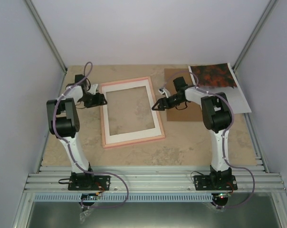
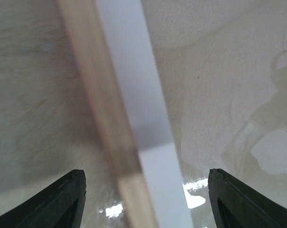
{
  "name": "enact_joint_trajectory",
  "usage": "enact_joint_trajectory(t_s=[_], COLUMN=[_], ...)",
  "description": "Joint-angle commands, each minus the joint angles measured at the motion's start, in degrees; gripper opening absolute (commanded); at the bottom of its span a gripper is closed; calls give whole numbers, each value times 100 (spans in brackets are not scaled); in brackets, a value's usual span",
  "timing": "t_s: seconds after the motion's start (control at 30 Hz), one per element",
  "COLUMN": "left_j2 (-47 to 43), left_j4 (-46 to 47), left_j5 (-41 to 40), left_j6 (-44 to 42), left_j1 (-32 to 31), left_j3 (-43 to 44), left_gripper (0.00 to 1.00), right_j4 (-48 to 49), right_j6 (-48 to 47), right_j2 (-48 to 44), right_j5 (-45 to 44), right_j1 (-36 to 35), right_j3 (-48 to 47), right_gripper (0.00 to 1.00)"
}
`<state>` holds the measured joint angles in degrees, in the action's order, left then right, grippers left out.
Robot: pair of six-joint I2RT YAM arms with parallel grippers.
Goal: Put the photo into the frame
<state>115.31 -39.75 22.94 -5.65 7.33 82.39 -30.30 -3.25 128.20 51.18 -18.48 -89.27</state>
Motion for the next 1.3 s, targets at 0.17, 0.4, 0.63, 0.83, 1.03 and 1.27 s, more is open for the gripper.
enact_joint_trajectory(t_s=[0.17, 0.4, 0.63, 0.83, 1.03, 1.27], left_j2=[252, -176, -724, -780, -798, -873], left_j4=[272, 590, 830, 899, 873, 884], left_j5=[838, 362, -67, -131, -203, -298], left_j6=[102, 275, 410, 507, 508, 512], left_j1=[-196, -225, -222, -227, -223, -215], left_j3=[-122, -265, -369, -403, -343, -416], left_gripper=[71, 72, 74, 74, 74, 74], right_j4=[-345, -623, 289, 974, 1511, 1797], right_j6=[-338, -685, -794, -1305, -1595, -1853], right_j2=[-177, -1023, -2422, -1944, -1167, -334], right_j5=[241, -448, -3453, -6071, -7036, -7752], right_j1=[-103, 123, 698, 705, 705, 714], right_j3=[552, 881, 1334, 933, 546, 40], right_gripper=[82, 79, 78, 75, 73, 64])
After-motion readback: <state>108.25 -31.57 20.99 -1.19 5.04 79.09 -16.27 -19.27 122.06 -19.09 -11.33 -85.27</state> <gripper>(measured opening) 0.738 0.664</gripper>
